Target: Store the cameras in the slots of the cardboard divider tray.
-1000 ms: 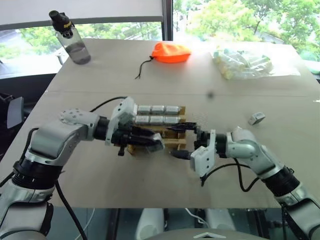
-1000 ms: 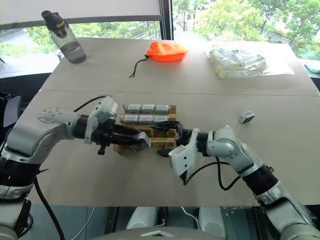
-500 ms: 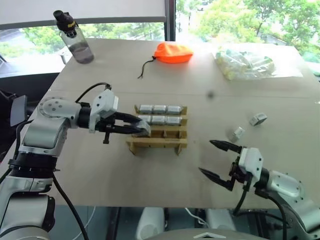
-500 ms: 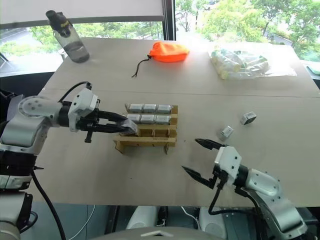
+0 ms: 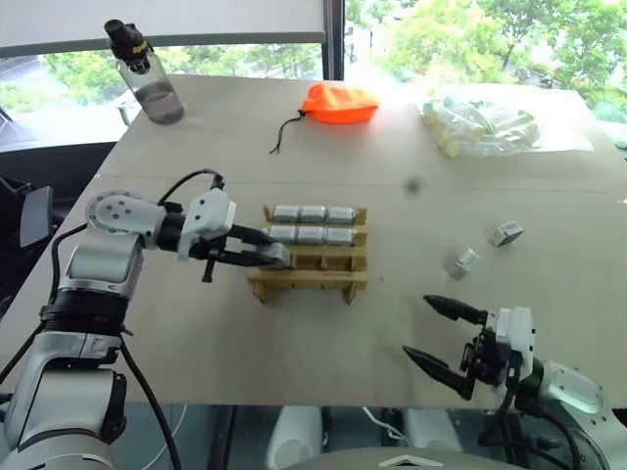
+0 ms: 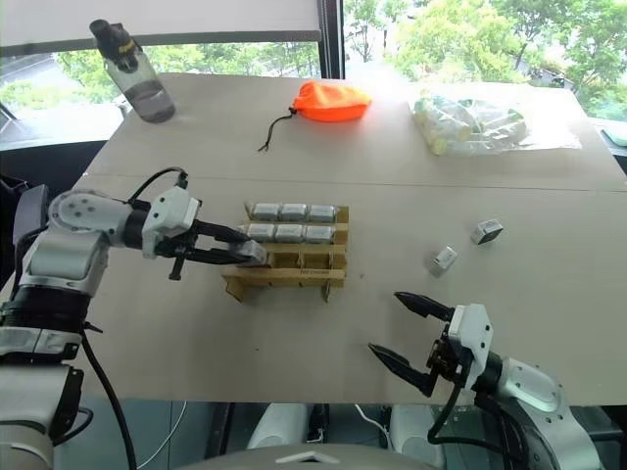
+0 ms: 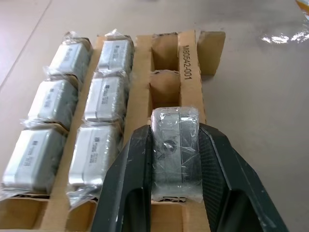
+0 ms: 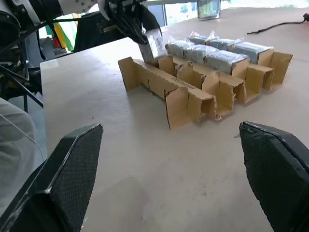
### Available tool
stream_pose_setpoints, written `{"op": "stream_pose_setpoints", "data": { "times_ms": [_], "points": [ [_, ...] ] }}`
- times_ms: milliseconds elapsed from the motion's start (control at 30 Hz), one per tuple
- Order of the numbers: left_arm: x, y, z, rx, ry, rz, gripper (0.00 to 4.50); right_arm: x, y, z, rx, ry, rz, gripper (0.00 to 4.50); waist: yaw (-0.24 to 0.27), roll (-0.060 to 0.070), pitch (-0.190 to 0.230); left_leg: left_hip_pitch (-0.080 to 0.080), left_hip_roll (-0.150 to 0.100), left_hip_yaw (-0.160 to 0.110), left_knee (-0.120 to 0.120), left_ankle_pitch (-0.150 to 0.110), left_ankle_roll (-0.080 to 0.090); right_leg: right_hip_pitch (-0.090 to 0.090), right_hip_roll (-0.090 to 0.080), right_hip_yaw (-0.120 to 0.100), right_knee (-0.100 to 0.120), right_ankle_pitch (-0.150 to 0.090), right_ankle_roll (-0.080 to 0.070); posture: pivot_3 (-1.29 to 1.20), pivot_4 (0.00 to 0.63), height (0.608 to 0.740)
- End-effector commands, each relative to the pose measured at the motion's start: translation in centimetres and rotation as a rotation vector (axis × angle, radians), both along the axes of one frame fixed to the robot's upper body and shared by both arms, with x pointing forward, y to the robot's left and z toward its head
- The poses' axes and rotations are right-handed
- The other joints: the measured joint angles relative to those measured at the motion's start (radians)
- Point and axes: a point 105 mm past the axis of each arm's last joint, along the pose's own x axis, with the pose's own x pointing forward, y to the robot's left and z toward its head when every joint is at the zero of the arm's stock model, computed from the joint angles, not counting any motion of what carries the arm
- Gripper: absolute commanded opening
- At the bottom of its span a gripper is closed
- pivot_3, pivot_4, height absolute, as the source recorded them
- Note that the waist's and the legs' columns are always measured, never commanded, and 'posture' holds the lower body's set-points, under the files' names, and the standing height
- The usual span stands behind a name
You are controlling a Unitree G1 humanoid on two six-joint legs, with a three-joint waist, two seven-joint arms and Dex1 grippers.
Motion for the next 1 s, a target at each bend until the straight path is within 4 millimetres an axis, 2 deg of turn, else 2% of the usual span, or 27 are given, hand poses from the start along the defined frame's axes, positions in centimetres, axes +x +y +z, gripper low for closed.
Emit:
{"op": "stream_pose_setpoints", "data": {
  "times_ms": [33, 333, 667, 733, 767, 833, 867, 900, 933, 967, 1000],
  "points": [
    [0.0, 0.3, 0.2, 0.064, -0.044, -0.02, 0.77, -0.3, -0.1, 0.8, 0.018, -0.06, 0.021, 4.48, 0.0, 0.0, 0.0, 0.0, 0.0, 0.0, 0.0, 0.0, 0.0, 0.0, 0.0, 0.0, 0.0, 0.0, 0.0, 0.0, 0.15, 0.726],
    [0.0, -0.4, -0.2, 0.057, 0.003, 0.004, 0.77, -0.3, 0.0, 0.9, 0.028, -0.091, 0.048, 4.48, -0.001, 0.0, 0.0, 0.0, 0.0, 0.0, 0.0, 0.0, 0.0, 0.0, 0.0, 0.0, 0.0, 0.0, 0.0, 0.0, 0.15, 0.726],
    [0.7, -0.8, -0.3, 0.069, -0.021, 0.001, 0.77, -0.1, 0.3, 1.0, 0.047, -0.099, 0.046, 4.48, 0.0, 0.0, 0.0, 0.0, 0.0, 0.0, 0.0, 0.0, 0.0, 0.0, 0.0, 0.0, 0.001, 0.0, 0.0, 0.0, 0.15, 0.726],
    [0.7, -0.8, -0.2, 0.076, -0.022, -0.005, 1.83, -0.1, 0.3, 1.0, 0.048, -0.098, 0.044, 4.5, 0.0, 0.0, 0.0, 0.0, 0.0, 0.0, 0.0, 0.0, 0.0, 0.0, 0.0, 0.0, 0.001, 0.0, 0.0, 0.0, 0.15, 0.726],
    [0.6, -0.9, 0.0, 0.068, -0.018, -0.01, 2.14, -0.2, 0.4, 0.9, 0.049, -0.091, 0.049, 4.5, 0.0, 0.0, 0.0, 0.0, 0.0, 0.0, 0.0, 0.0, 0.0, 0.0, 0.0, 0.0, 0.001, 0.0, 0.0, 0.0, 0.15, 0.726],
    [0.7, -1.3, 0.7, 0.026, -0.015, -0.01, 3.18, -0.6, 0.2, 0.6, 0.028, -0.076, 0.066, 4.5, 0.0, 0.0, 0.0, 0.0, 0.0, 0.0, 0.0, 0.0, 0.0, 0.0, 0.0, 0.0, 0.001, 0.0, 0.0, 0.0, 0.15, 0.726],
    [0.7, -1.4, 0.9, 0.01, -0.005, -0.008, 3.18, -0.6, 0.1, 0.5, 0.022, -0.076, 0.062, 4.5, 0.001, 0.0, 0.0, 0.0, 0.0, 0.0, 0.0, 0.0, 0.0, 0.0, 0.0, 0.0, 0.001, 0.0, 0.0, 0.0, 0.15, 0.726],
    [0.4, -1.4, 1.0, -0.003, 0.008, -0.012, 3.84, -0.6, -0.2, 0.5, 0.018, -0.074, 0.049, 4.5, 0.001, 0.0, 0.0, 0.0, 0.0, 0.0, 0.0, 0.0, 0.0, 0.0, 0.0, 0.0, 0.001, 0.0, 0.0, 0.0, 0.15, 0.726],
    [0.2, -1.5, 1.1, -0.02, 0.019, -0.015, 4.16, -0.5, -0.5, 0.5, 0.011, -0.08, 0.03, 4.5, 0.001, 0.0, 0.0, 0.0, 0.0, 0.0, 0.0, 0.0, 0.0, 0.0, 0.0, 0.0, 0.001, 0.0, 0.0, 0.0, 0.15, 0.726],
    [-0.1, -1.5, 1.2, -0.041, 0.03, -0.014, 4.43, -0.3, -0.8, 0.6, 0.006, -0.089, 0.004, 4.5, 0.0, 0.0, 0.0, 0.0, 0.0, 0.0, 0.0, 0.0, 0.0, 0.0, 0.0, 0.0, 0.001, 0.0, 0.0, 0.0, 0.15, 0.726],
    [-0.4, -1.6, 1.5, -0.075, 0.041, -0.009, 4.43, 0.0, -1.1, 0.8, 0.004, -0.099, -0.032, 4.5, 0.0, 0.0, 0.0, 0.0, 0.0, 0.0, 0.0, 0.0, 0.0, 0.0, 0.0, 0.0, 0.001, 0.0, 0.0, 0.0, 0.15, 0.726]
  ]
}}
